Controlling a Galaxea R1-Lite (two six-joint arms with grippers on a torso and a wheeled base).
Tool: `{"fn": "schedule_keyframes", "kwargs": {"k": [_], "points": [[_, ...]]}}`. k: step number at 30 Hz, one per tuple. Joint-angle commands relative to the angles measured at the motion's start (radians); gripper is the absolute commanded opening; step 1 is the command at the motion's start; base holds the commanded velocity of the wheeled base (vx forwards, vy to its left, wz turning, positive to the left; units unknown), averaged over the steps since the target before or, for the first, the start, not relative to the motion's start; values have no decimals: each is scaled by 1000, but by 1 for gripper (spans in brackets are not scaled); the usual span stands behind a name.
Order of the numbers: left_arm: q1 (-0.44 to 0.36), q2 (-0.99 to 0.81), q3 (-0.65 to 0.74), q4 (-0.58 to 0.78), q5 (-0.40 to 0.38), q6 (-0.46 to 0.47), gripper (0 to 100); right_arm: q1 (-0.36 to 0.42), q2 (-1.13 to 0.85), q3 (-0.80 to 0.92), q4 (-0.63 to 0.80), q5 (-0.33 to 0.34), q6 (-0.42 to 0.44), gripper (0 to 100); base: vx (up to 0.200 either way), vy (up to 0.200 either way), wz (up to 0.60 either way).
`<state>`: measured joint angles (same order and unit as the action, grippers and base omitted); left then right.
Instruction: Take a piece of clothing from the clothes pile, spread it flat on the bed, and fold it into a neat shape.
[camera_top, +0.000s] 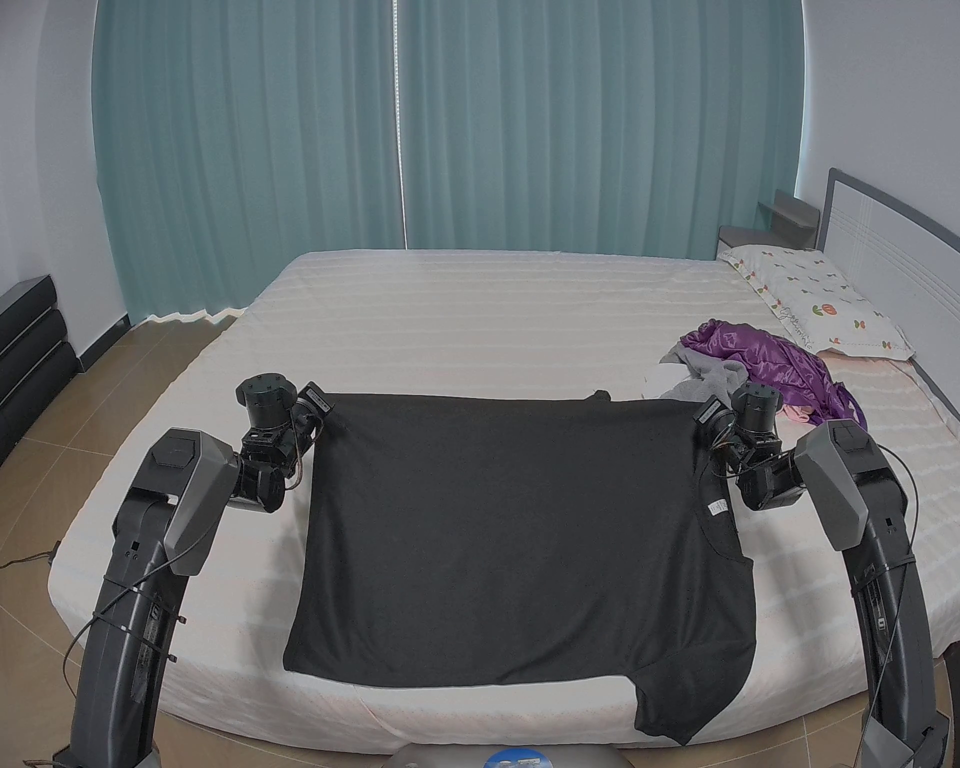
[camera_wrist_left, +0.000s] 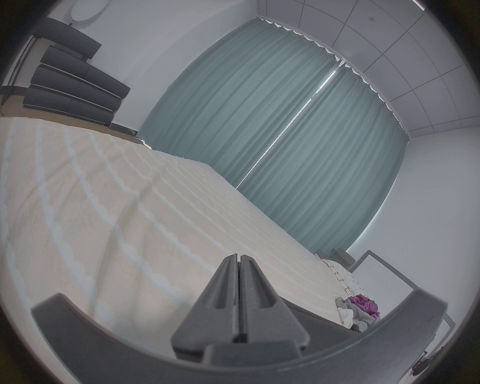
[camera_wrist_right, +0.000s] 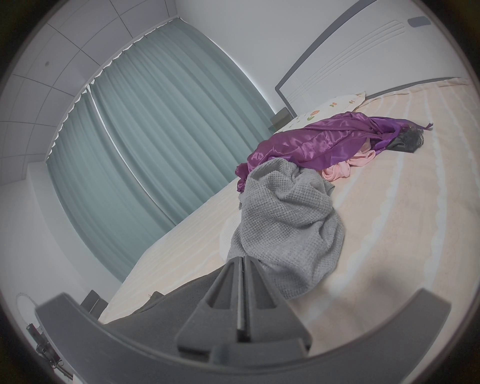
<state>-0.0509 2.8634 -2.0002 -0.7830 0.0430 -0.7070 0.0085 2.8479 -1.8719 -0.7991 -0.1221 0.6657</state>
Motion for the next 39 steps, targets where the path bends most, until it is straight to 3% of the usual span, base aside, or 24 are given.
{"fn": "schedule_keyframes", "kwargs": {"k": [1,7,23,39], "points": [[0,-3,0,-12,2,1,0,-2,7,-9,-3,-17,0,0,0,0,0],[2,-4,0,-76,0,3,0,-1,15,-9,-41,-47,-26,0,0,0,0],[8,85,0,-27,-29,121,0,13,94,-53,-35,-30,-89,0,0,0,0],[9,91,0,33,-31,127,0,27,123,-69,-25,-27,-95,0,0,0,0]]}}
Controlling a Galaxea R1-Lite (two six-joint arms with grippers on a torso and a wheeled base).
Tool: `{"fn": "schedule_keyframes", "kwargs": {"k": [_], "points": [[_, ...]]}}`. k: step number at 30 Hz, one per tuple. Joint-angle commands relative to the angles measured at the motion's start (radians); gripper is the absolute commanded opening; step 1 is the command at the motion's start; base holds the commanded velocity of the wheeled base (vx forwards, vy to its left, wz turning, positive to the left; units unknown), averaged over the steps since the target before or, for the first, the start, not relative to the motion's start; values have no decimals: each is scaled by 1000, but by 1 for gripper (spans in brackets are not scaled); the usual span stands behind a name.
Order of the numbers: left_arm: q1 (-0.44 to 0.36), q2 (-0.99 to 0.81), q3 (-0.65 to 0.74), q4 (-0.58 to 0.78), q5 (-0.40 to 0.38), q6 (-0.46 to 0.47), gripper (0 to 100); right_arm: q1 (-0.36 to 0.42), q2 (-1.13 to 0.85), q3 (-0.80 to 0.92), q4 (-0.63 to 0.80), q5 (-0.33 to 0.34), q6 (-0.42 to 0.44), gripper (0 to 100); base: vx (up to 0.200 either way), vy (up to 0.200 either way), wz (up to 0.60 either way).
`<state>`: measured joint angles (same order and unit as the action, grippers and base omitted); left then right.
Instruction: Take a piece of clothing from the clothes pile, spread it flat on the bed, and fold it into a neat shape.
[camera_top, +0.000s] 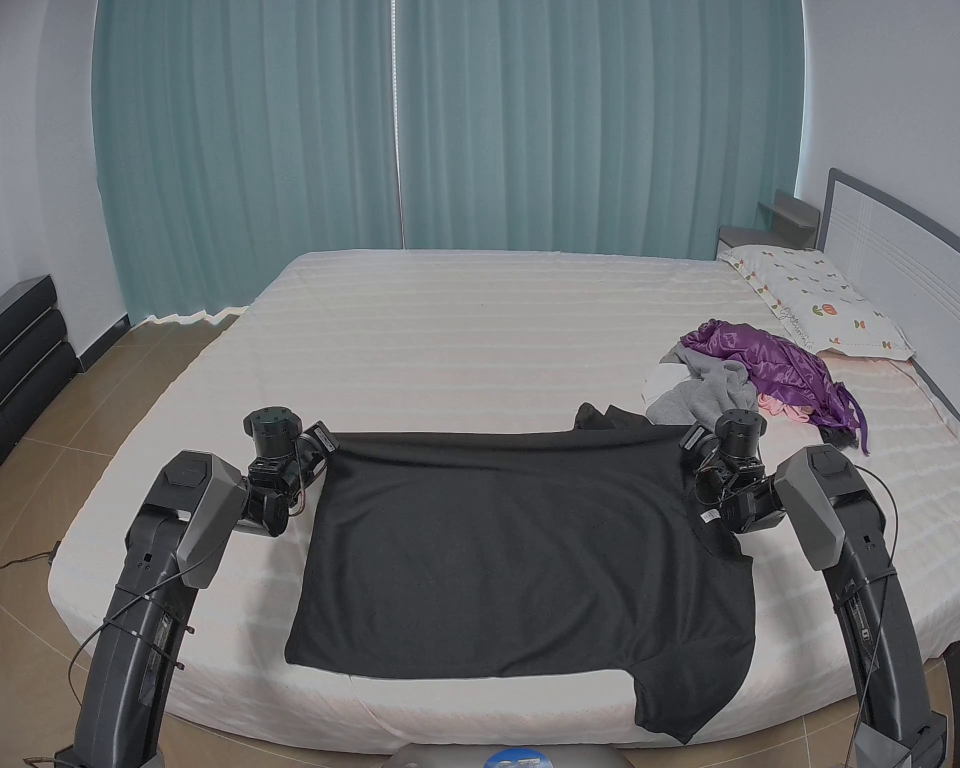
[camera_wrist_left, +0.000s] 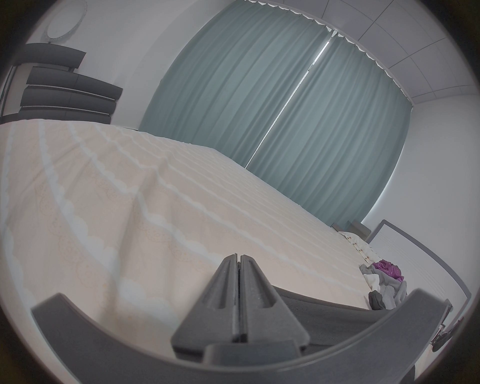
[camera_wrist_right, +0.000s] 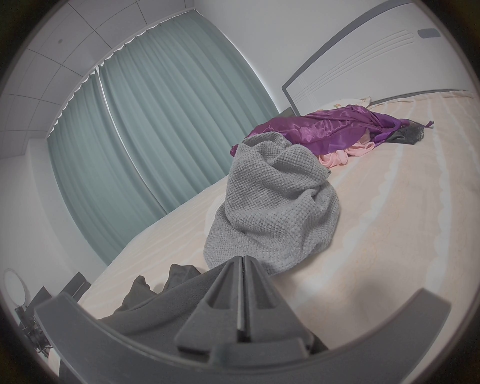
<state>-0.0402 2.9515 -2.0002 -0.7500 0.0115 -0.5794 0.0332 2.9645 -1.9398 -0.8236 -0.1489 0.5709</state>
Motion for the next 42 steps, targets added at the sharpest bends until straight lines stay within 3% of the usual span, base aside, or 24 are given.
{"fn": "schedule_keyframes", "kwargs": {"k": [1,2,12,16,18,21,22,26,31,32,39,42], "points": [[-1,3,0,0,1,0,0,2,7,-1,0,0,0,0,0,0,0],[-3,3,0,0,1,0,100,2,7,1,0,0,0,100,0,0,0],[-6,1,0,-11,8,0,100,-1,-47,48,-32,-17,0,100,0,0,0],[-3,-11,8,-11,45,-7,100,-15,-168,214,-75,0,1,100,0,0,0],[2,-54,40,-11,108,-39,100,-26,-265,381,-124,23,7,100,0,0,0],[10,-152,175,-19,133,-105,100,-41,-380,598,-192,83,12,100,0,0,0],[16,-223,276,-34,127,-139,100,-44,-441,714,-227,117,17,100,0,0,0],[16,-427,589,-107,25,-189,100,-36,-607,1052,-344,192,50,100,0,0,0],[0,-611,902,-157,-30,-224,100,-29,-728,1388,-471,269,112,100,0,0,0],[0,-611,902,-157,-30,-224,100,-29,-728,1388,-471,269,112,100,0,0,0],[-49,-859,1328,-172,-77,-298,100,-1,-726,1797,-747,290,170,100,0,0,0],[-66,-928,1446,-172,-96,-338,100,30,-737,1891,-746,289,188,100,0,0,0]]}}
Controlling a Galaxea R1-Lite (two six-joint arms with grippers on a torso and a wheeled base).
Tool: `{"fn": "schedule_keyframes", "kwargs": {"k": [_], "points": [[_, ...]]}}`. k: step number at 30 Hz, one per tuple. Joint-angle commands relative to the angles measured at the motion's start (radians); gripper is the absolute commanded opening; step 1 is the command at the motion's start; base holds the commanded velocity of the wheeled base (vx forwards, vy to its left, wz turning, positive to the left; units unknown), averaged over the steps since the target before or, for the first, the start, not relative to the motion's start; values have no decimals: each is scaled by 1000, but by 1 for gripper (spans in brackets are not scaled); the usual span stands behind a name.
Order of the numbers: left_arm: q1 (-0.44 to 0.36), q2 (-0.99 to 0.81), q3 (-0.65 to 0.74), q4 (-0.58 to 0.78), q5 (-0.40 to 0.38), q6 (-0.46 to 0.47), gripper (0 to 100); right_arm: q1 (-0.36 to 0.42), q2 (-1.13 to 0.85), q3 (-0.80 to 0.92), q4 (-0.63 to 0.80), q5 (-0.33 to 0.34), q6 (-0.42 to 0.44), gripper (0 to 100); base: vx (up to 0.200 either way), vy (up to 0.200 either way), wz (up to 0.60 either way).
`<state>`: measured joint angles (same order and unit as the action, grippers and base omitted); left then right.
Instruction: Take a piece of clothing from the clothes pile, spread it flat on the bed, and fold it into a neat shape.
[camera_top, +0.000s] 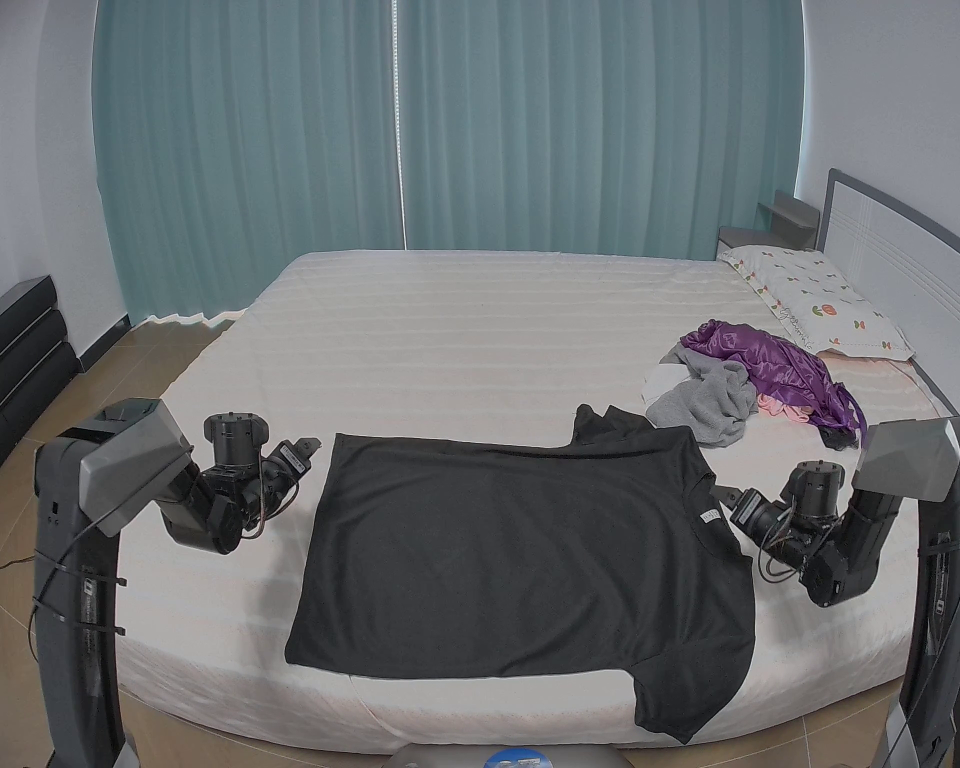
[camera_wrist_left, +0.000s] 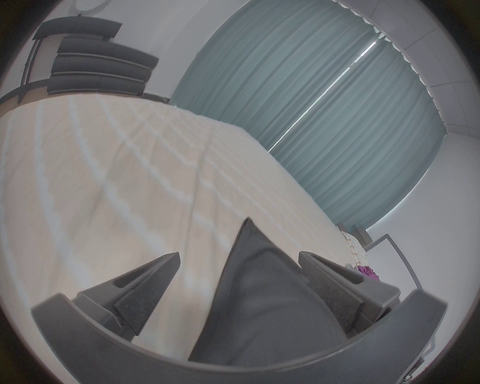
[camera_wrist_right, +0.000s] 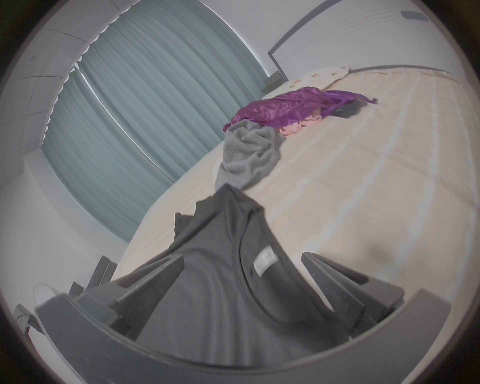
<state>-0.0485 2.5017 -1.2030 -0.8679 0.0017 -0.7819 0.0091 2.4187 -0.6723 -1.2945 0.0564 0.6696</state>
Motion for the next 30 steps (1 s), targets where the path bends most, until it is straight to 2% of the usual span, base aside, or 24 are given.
{"fn": "schedule_keyframes", "kwargs": {"k": [1,10,15,24,30], "points": [[-63,-503,686,-54,-92,-149,100,61,-194,649,-275,83,99,100,0,0,0],[-94,-566,882,-77,-135,-183,100,92,-194,672,-273,80,234,100,0,0,0],[-100,-538,912,-111,-166,-209,100,104,-161,672,-273,79,239,100,0,0,0],[-102,-517,913,-112,-167,-221,100,115,-144,672,-273,74,237,100,-200,0,0],[-109,-518,910,-112,-167,-223,100,114,-144,672,-273,74,237,100,0,0,0]]}}
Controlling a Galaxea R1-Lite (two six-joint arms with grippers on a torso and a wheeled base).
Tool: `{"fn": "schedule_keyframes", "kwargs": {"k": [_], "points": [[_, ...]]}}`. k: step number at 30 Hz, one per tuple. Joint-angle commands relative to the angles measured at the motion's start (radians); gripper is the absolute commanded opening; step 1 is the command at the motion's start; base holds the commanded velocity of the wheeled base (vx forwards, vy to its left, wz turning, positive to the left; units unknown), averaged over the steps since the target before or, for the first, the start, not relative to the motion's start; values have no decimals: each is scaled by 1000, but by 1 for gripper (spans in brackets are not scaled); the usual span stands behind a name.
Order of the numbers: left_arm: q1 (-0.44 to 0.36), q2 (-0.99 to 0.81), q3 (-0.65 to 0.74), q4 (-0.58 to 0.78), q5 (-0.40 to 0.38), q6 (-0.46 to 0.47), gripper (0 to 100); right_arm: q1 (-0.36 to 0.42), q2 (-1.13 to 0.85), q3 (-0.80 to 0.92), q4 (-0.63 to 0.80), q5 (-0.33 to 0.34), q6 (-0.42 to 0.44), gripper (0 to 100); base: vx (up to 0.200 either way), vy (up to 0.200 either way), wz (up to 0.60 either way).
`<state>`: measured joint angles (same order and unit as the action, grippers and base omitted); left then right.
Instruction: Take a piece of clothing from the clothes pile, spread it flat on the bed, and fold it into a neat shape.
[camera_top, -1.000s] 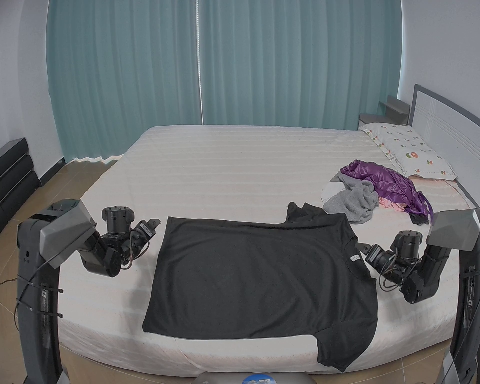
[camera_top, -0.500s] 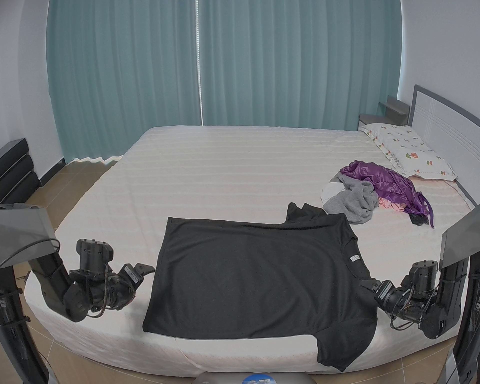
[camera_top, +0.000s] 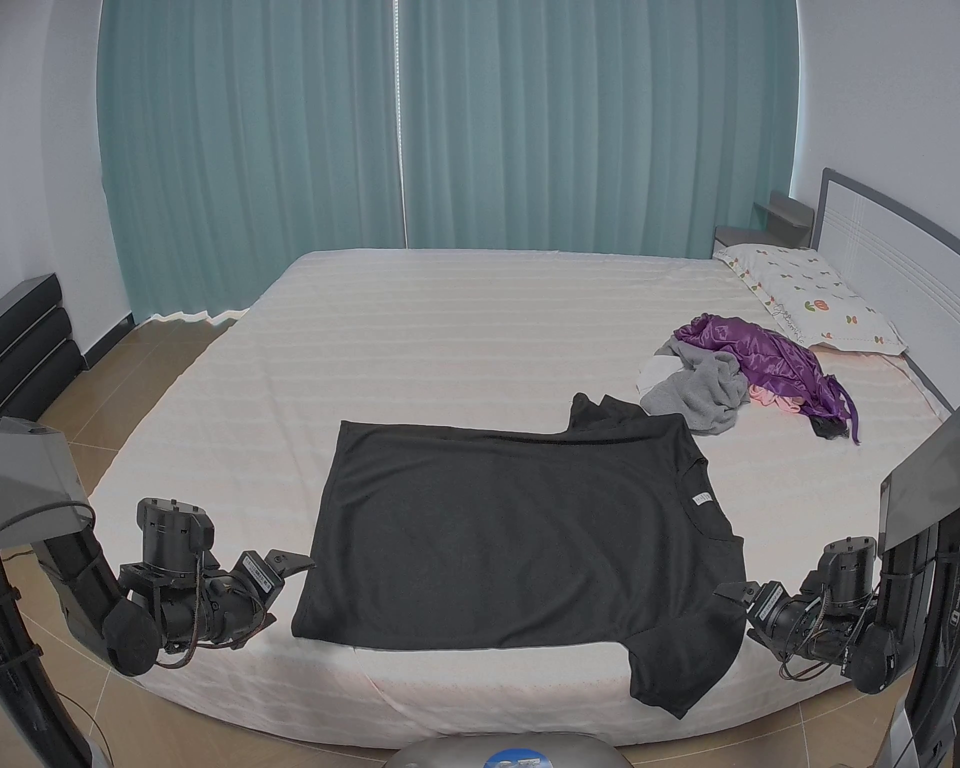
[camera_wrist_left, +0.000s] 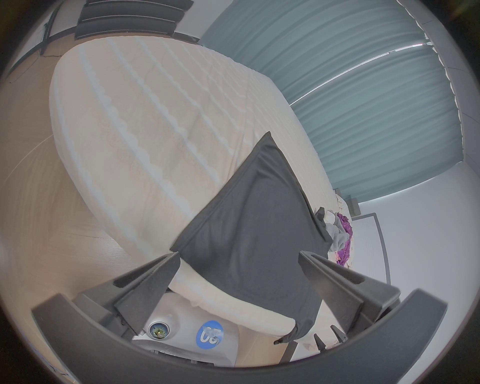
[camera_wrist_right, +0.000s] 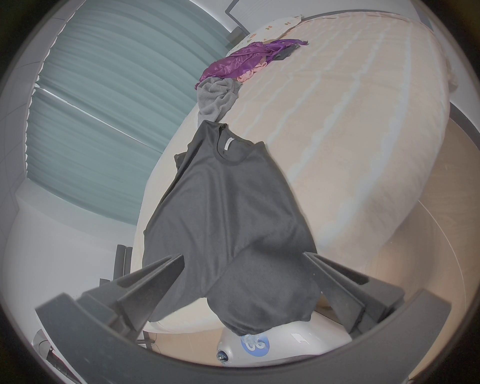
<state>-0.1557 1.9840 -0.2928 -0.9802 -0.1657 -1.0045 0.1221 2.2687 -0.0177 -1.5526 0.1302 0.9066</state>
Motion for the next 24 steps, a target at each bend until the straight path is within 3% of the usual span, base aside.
{"fn": "schedule_keyframes", "kwargs": {"k": [1,6,14,21,24], "points": [[-8,-1,-2,-2,-3,-3,100,2,3,18,-15,2,-3,100,0,0,0],[-33,-2,-12,-8,-5,-17,100,2,-3,18,-17,2,-8,100,0,0,0],[-61,-1,-28,-8,2,-42,100,4,2,5,-17,9,-69,100,0,-200,0],[-61,33,-45,-9,5,-37,100,8,6,-108,-15,17,-112,100,0,-200,0],[-59,39,-46,-9,6,-34,100,22,18,-119,-15,46,-110,100,0,0,0]]}}
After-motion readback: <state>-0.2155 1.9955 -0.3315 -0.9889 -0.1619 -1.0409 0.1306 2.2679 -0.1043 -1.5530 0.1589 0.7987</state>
